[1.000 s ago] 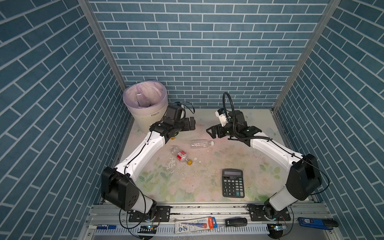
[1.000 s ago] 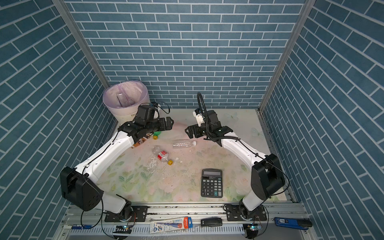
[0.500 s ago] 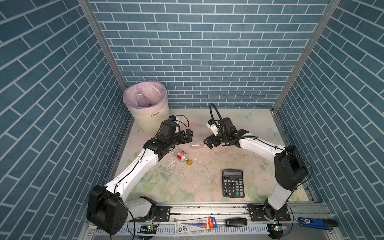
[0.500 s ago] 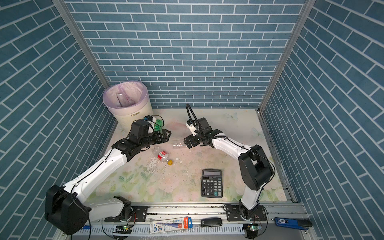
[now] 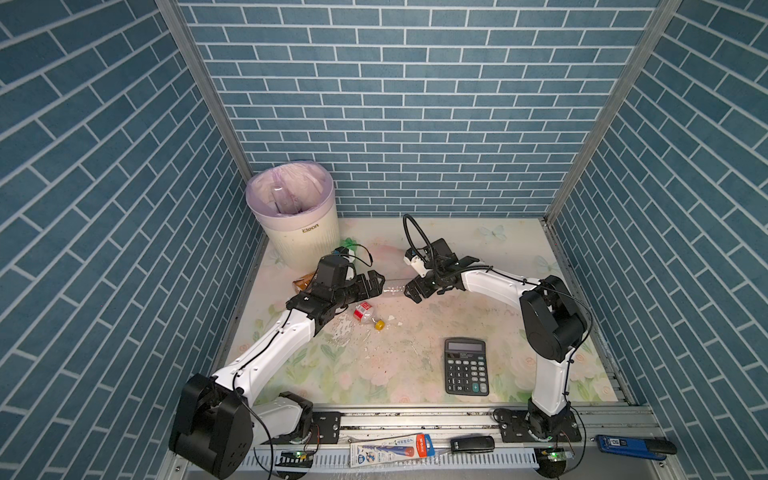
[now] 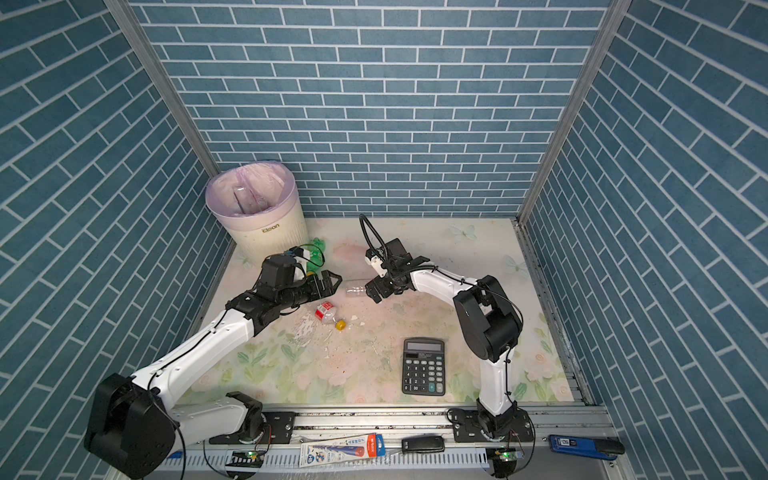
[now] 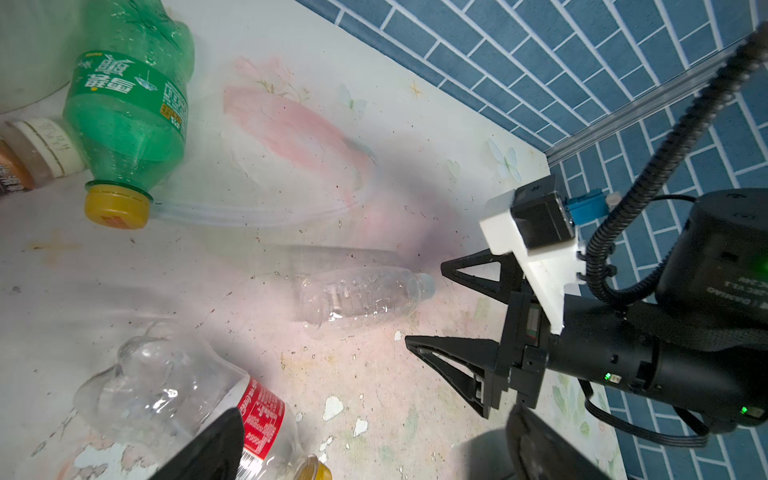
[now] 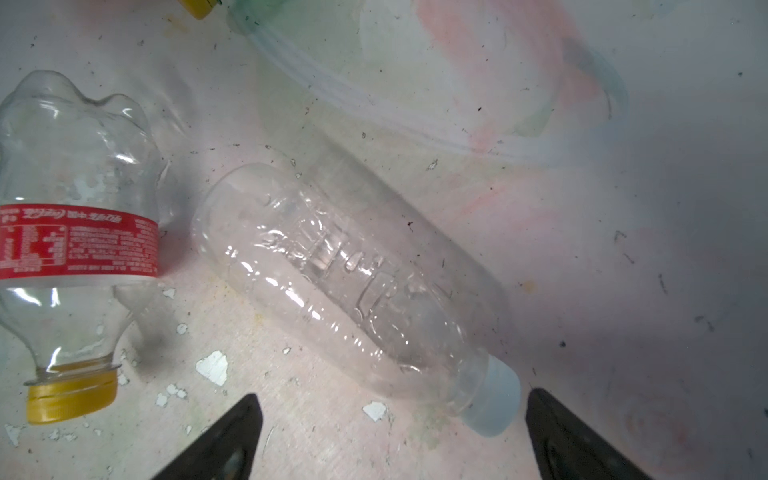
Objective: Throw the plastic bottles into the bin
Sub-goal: 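Lower the right gripper onto the white-cap clear bottle and close it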
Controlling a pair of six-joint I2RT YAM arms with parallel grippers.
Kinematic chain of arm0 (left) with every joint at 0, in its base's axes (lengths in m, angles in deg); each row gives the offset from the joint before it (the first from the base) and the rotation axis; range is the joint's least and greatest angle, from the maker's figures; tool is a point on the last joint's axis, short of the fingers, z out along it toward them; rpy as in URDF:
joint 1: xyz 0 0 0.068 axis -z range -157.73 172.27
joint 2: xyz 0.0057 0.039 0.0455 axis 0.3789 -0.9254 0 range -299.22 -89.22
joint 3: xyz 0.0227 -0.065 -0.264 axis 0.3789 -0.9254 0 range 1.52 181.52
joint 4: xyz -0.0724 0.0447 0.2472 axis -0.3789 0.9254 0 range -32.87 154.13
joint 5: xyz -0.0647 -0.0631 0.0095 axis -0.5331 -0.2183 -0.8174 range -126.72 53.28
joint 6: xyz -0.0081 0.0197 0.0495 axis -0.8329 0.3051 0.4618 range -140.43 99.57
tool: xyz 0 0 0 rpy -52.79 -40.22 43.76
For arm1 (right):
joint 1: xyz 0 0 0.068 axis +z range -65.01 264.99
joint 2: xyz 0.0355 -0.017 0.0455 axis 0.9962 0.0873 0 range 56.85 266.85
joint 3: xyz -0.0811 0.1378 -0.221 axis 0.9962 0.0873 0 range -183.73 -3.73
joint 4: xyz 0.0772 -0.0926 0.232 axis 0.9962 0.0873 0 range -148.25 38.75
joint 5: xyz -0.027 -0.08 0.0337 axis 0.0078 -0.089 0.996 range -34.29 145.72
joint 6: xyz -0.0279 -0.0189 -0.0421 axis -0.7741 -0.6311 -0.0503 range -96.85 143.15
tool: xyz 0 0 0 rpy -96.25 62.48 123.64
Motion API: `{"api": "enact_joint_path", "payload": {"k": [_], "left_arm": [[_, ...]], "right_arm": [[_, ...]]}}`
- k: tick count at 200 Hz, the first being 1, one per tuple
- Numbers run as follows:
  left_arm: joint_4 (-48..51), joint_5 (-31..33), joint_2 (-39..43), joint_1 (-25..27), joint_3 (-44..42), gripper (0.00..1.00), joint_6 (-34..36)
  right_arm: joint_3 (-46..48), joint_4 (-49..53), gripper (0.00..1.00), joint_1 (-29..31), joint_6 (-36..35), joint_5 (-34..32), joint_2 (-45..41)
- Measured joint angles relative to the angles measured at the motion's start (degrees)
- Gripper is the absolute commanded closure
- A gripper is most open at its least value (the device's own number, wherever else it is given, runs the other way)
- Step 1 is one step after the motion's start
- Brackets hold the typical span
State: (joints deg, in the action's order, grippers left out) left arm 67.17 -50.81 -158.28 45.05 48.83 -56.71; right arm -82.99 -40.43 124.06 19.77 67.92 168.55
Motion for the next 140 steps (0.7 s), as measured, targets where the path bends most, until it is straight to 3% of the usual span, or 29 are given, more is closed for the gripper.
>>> {"api": "enact_joint_path", "payload": {"k": [140], "left_arm": [[-1.57,-0.15,0.37,-0.52,-1.07,0.01,-0.39]], "right_arm": [[-3.06,2.38,0.19,2.82,-1.03,-0.61,4.72]]}}
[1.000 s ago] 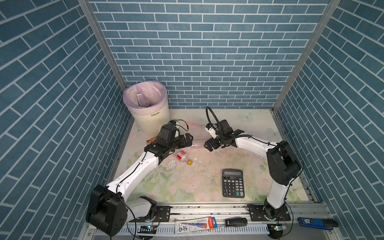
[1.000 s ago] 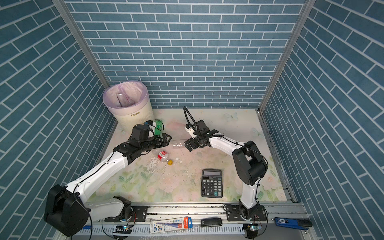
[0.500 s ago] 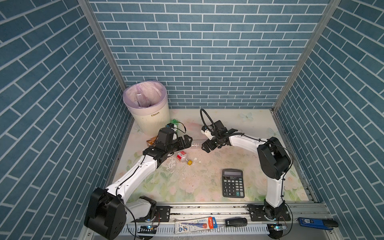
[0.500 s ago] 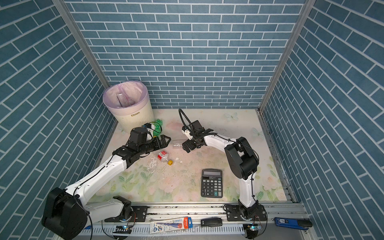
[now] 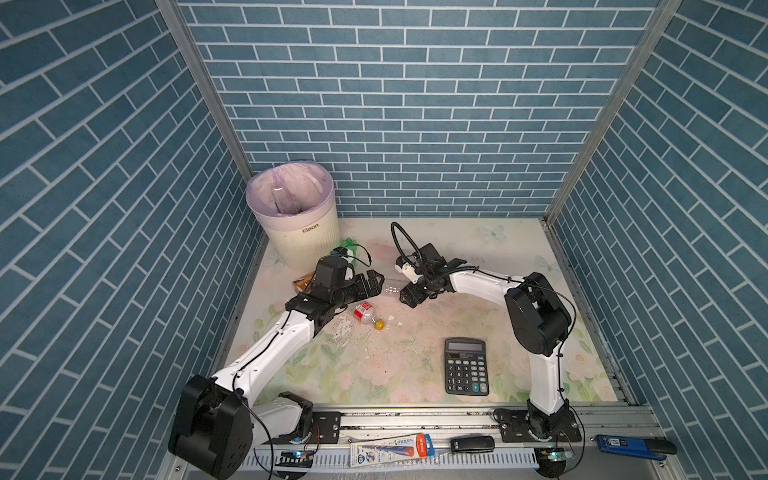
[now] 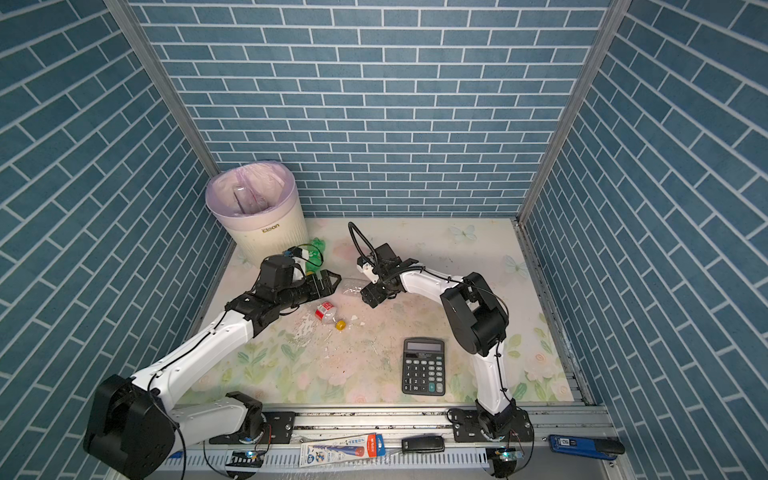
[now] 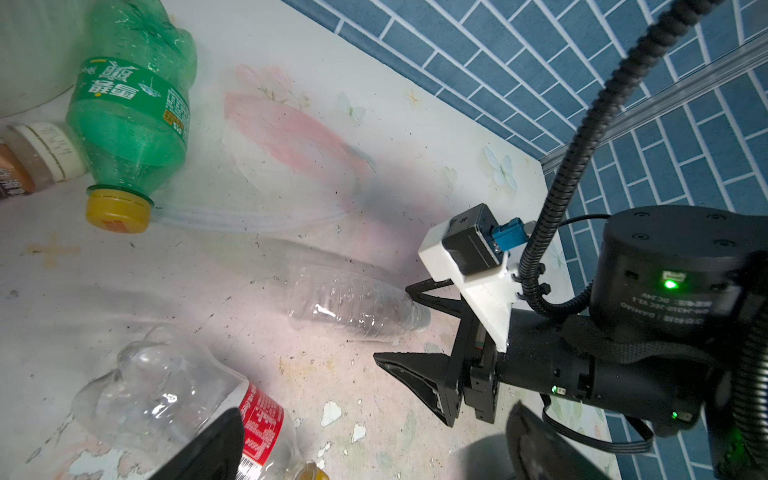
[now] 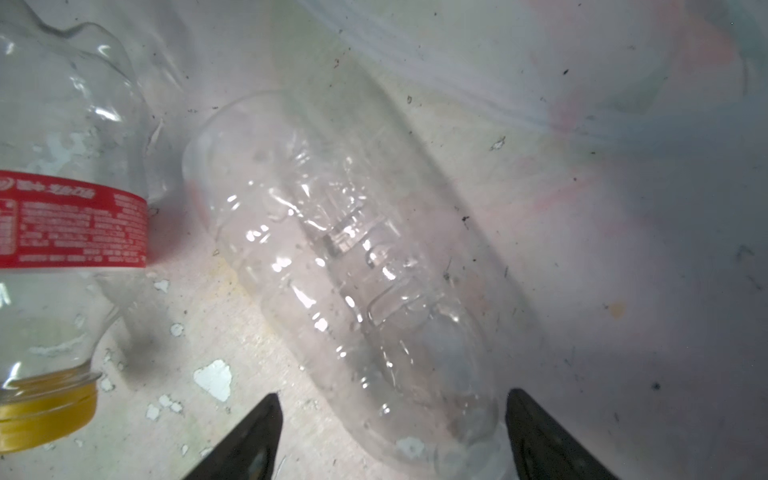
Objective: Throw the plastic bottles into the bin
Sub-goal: 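Lower the right gripper onto the white-cap clear bottle and close it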
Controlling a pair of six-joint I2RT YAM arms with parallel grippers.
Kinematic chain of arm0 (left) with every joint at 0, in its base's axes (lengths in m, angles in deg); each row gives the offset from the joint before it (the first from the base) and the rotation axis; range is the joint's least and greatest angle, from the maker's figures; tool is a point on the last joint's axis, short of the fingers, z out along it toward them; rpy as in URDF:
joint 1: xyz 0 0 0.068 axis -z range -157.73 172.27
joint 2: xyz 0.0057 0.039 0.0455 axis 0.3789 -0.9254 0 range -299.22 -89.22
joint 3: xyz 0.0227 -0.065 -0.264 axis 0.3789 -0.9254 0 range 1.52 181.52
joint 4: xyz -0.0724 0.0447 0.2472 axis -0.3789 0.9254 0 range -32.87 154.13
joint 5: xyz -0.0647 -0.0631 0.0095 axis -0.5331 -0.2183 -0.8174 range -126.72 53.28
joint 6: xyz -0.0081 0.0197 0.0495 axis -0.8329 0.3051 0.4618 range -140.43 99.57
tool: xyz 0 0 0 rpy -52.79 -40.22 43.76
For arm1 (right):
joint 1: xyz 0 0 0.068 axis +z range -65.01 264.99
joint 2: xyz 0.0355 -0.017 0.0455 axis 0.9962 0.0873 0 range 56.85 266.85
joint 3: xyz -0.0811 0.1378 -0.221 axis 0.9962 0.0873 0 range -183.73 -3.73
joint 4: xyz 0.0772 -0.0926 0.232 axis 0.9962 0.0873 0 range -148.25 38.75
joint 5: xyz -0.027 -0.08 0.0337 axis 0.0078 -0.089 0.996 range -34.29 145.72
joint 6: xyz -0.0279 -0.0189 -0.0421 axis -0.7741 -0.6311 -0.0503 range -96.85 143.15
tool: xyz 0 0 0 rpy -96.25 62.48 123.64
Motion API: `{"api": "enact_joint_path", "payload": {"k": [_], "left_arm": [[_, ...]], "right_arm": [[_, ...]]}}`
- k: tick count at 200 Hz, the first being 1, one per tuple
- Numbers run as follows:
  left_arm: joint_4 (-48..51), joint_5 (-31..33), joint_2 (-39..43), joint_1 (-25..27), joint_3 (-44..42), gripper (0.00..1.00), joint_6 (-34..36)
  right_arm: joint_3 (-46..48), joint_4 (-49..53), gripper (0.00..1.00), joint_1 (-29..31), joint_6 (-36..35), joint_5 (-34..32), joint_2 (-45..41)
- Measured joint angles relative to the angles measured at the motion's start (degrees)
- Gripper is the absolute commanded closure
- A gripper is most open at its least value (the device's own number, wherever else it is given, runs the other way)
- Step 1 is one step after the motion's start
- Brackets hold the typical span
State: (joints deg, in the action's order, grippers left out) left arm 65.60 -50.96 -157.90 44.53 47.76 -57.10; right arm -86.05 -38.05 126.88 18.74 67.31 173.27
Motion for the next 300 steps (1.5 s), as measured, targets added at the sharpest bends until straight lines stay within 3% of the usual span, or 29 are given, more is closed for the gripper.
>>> {"api": "enact_joint_path", "payload": {"k": [82,134,300], "left_arm": [[-0.66,-0.46,-0.20,-0.24,-0.11,0.01,-0.74],[-0.66,-0.48,-0.42,-0.28,-0.26,0.01,-1.18],[-5.81,-1.57,-5.57,-0.35,-0.76,0.01,-5.60]], "right_arm": [[0.00,0.13,0.37,0.44,0.59,-1.53,1.77],[0.00,-0.76,0.53,0.44,1.62,-2.58,3.08],[5.29,-5.20,0.64,0.44,6.12,-0.92,-0.07]]}}
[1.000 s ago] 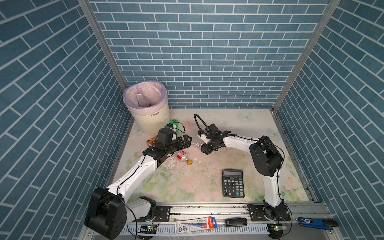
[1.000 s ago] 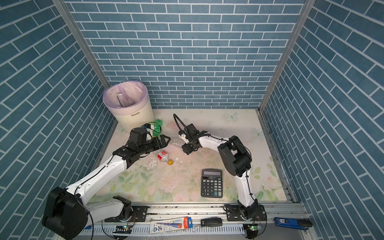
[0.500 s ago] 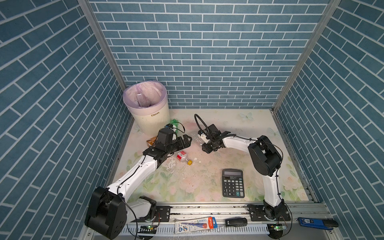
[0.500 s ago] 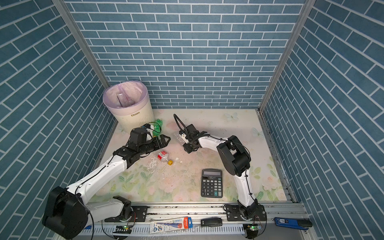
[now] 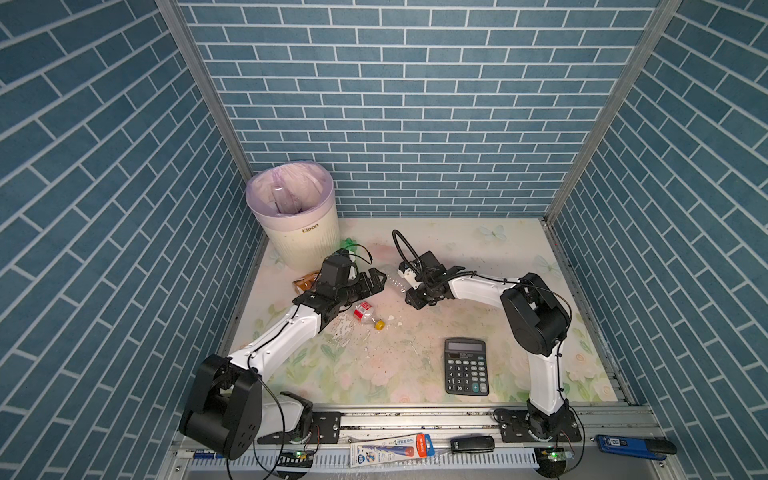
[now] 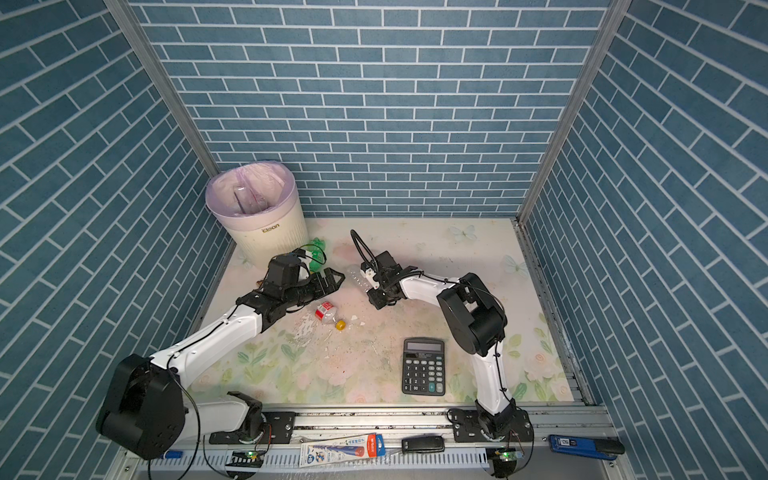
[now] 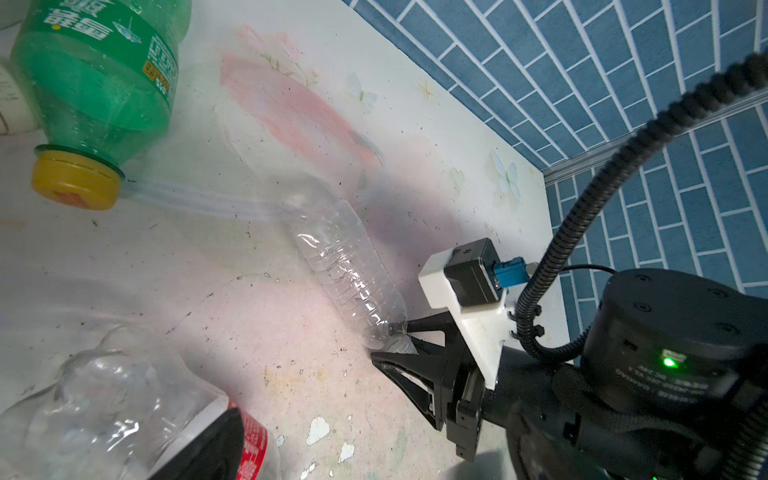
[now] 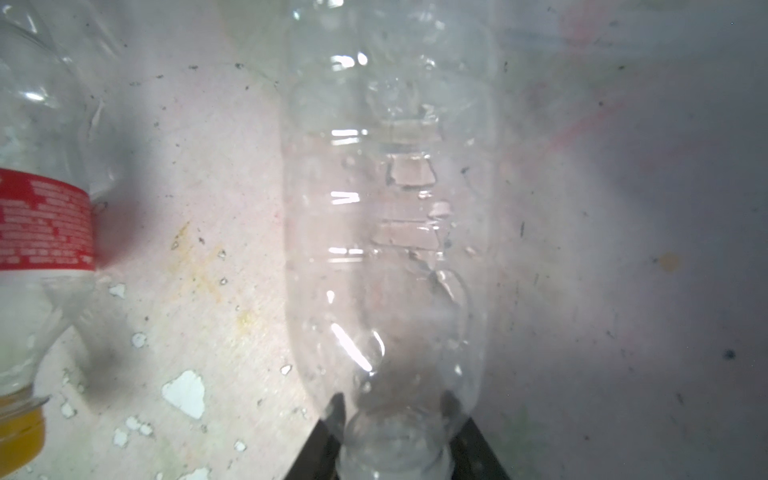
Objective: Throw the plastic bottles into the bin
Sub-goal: 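Lower the right gripper onto the white-cap clear bottle and close it, then close the left gripper on the white-cap bottle while right gripper holds it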
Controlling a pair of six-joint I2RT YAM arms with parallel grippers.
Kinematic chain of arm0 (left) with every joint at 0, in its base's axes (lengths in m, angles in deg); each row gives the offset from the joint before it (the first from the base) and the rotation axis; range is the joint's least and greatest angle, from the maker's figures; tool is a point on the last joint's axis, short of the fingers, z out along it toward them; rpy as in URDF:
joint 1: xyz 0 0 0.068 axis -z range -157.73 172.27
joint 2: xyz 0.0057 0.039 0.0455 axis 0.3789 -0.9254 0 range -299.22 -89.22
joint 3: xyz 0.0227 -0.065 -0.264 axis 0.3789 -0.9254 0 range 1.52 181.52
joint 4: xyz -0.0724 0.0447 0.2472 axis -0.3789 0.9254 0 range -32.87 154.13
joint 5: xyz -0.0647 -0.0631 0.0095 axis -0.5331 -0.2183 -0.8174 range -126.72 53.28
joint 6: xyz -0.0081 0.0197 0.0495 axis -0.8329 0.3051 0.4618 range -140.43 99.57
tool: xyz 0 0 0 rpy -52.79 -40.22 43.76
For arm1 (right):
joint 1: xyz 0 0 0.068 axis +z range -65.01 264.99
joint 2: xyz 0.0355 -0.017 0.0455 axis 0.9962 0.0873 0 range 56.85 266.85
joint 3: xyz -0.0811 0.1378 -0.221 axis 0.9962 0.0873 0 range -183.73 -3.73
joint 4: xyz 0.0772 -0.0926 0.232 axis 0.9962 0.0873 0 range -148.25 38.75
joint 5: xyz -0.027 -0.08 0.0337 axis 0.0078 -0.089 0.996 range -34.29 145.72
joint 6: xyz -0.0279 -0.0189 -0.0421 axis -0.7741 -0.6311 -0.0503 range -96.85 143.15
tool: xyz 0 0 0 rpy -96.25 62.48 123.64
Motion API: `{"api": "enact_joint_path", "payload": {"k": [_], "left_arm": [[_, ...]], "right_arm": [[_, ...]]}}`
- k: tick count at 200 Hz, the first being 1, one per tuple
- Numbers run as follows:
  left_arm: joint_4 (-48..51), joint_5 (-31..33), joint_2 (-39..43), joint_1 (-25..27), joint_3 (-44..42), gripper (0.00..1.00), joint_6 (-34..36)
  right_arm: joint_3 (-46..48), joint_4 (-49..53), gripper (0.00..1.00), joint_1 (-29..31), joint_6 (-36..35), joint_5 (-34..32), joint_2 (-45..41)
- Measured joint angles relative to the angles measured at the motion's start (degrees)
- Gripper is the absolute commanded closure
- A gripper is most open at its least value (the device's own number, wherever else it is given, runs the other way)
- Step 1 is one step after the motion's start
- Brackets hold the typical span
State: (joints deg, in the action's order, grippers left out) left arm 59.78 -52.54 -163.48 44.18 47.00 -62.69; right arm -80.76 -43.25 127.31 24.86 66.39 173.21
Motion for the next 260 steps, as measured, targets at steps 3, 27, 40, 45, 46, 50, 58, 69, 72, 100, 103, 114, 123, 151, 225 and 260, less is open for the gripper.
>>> {"api": "enact_joint_path", "payload": {"k": [3,27,40,45,46,50,58,69,72,100,103,114,123,151,225,260], "left_arm": [[-0.02,0.00,0.00,0.00,0.00,0.01,0.00],[-0.11,-0.28,0.00,0.00,0.00,0.01,-0.68],[-0.55,-0.59,-0.02,0.00,0.00,0.01,-1.20],[-0.81,-0.74,-0.09,0.00,0.00,0.01,-1.46],[-0.83,-0.76,-0.09,0.00,0.00,0.01,-1.51],[-1.05,-0.87,-0.13,0.00,0.00,0.01,-1.75],[-1.73,-1.11,-0.42,0.00,0.02,0.01,-2.29],[-2.84,-1.51,-1.09,0.00,0.04,0.01,-3.30],[-3.39,-1.70,-1.46,0.00,0.04,0.01,-3.63],[-7.08,-2.97,-5.29,-0.04,0.83,0.01,-6.73],[-7.52,-3.06,-5.62,-0.04,0.92,0.01,-7.10],[-9.22,-3.41,-6.97,-0.04,1.27,0.01,-8.48],[-10.60,-3.61,-7.87,-0.04,1.62,0.01,-9.46],[-13.66,-3.74,-9.33,-0.02,3.61,0.01,-11.21],[-19.39,-2.14,-12.02,2.14,6.99,0.07,-13.05],[-19.71,-1.38,-12.76,3.23,6.99,0.17,-13.49]], "right_arm": [[0.17,-0.04,0.64,0.00,0.00,0.09,-0.13],[1.44,-0.39,0.64,0.00,0.74,0.31,-1.57],[2.32,-0.59,0.65,0.00,1.16,0.59,-2.84],[2.62,-0.68,0.65,0.00,1.40,0.70,-3.41],[2.67,-0.70,0.65,0.00,1.42,0.72,-3.50],[2.95,-0.83,0.65,0.00,1.49,0.90,-3.96],[3.56,-1.07,0.65,0.00,1.57,1.20,-5.07],[4.52,-1.57,0.65,0.00,2.16,1.64,-6.82],[4.79,-1.73,0.65,0.00,2.36,1.77,-7.45],[6.54,-3.06,0.65,0.00,3.61,3.04,-12.26],[6.80,-3.34,0.65,0.00,3.78,3.23,-12.79],[7.72,-4.22,0.65,0.00,4.39,3.78,-14.80],[8.55,-4.83,0.65,0.00,4.72,4.37,-16.28],[10.38,-6.08,0.66,0.00,6.19,5.92,-19.96],[12.33,-9.31,0.67,0.00,9.97,9.66,-22.16],[12.33,-10.73,0.68,0.00,11.56,11.34,-22.56]]}}
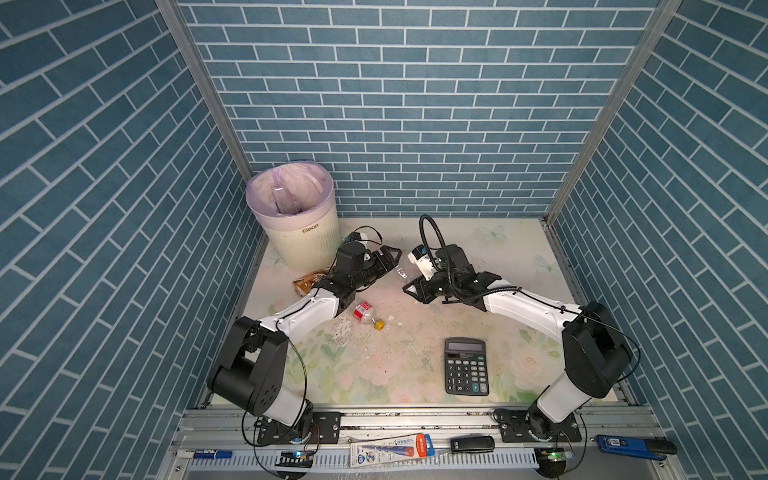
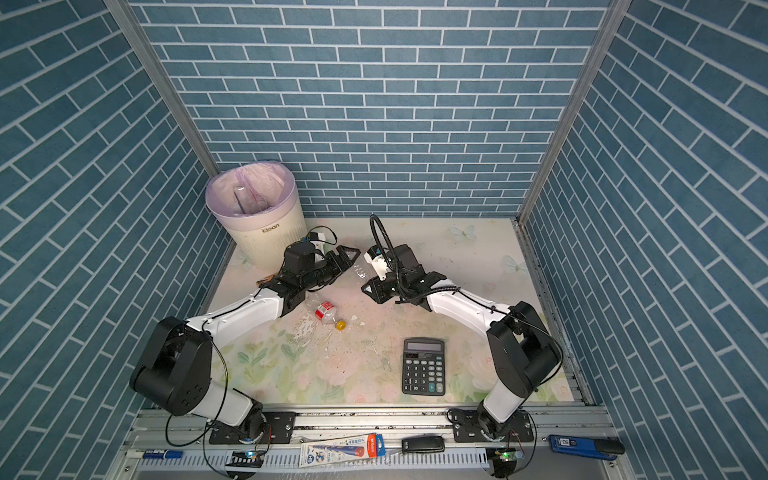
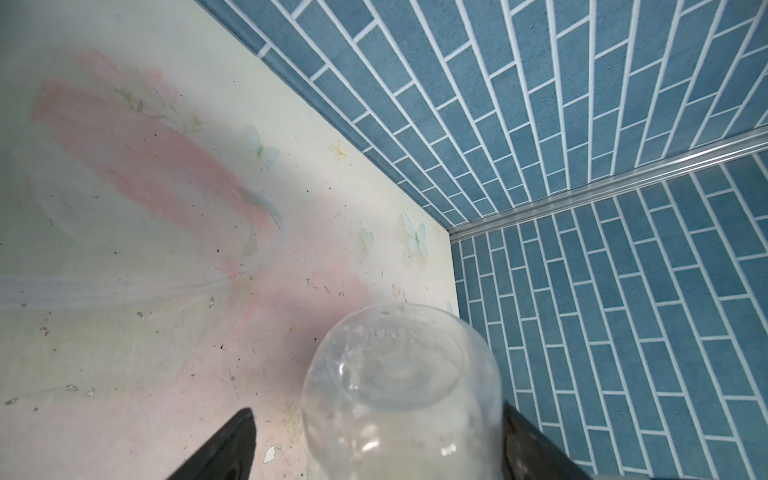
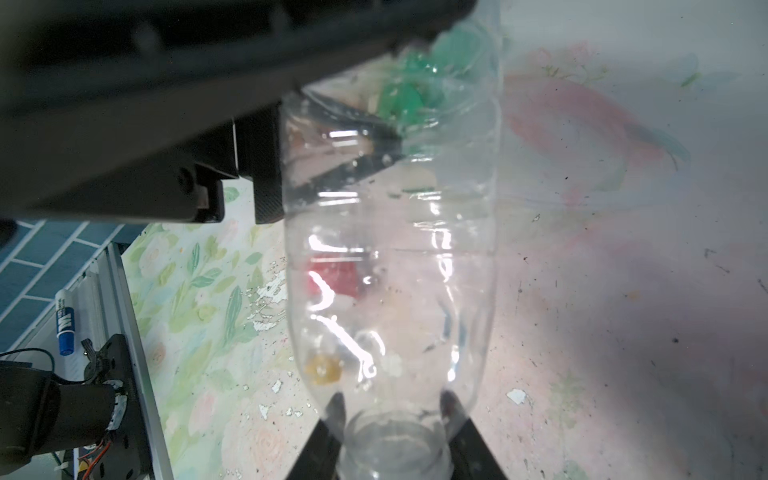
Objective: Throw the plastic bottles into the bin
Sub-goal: 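Close the left gripper on the white-cap bottle while right gripper holds it, then carry the white-cap bottle to the bin with left gripper while right arm draws back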
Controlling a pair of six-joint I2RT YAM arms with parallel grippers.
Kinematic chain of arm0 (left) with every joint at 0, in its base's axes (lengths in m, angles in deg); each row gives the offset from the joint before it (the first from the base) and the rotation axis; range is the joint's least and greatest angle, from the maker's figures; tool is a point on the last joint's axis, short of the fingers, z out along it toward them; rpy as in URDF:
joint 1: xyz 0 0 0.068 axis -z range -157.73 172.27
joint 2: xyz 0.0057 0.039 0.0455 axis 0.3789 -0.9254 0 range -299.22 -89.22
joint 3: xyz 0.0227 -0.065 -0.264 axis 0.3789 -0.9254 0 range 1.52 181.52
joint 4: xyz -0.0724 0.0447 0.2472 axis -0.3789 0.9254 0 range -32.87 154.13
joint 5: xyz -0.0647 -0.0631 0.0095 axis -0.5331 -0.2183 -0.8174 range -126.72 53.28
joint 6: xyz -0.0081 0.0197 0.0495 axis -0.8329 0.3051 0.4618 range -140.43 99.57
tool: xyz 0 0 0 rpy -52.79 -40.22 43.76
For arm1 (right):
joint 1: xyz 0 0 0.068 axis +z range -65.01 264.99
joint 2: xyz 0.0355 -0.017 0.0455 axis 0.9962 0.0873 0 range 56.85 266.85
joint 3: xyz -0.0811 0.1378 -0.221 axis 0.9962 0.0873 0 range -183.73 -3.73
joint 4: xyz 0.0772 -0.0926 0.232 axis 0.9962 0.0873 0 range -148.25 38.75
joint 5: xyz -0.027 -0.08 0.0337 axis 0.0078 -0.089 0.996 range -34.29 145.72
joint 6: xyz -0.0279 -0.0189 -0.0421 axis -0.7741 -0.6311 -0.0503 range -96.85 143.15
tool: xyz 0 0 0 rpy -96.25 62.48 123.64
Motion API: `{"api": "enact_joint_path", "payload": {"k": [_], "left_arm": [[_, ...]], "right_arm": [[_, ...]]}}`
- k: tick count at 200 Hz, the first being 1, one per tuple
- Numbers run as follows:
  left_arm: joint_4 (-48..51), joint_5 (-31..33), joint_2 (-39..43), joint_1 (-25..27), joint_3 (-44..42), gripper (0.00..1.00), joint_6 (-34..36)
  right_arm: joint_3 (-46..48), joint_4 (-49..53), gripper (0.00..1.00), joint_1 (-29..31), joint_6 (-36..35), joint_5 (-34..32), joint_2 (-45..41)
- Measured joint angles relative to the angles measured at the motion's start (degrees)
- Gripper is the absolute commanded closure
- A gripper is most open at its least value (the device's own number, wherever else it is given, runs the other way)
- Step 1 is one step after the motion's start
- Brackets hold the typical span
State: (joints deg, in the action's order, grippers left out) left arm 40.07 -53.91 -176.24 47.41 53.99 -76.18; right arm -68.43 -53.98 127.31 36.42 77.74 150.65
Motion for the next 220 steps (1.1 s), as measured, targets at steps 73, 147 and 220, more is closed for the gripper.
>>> {"api": "enact_joint_path", "payload": {"k": [73,147,220], "left_arm": [[3.58,2.51,0.90,1.11,2.75,0.43,1.16],[7.67,7.28,3.85,3.43,3.19,0.51,1.77],[14.84,10.82,5.09,4.02,3.26,0.51,3.17]], "right_arm": [[-0.02,-0.33,0.63,0.04,2.12,1.49,-0.52],[-0.07,0.48,0.57,0.04,3.28,3.78,-1.92],[-0.07,-0.79,0.41,0.04,4.55,5.62,-4.02]]}}
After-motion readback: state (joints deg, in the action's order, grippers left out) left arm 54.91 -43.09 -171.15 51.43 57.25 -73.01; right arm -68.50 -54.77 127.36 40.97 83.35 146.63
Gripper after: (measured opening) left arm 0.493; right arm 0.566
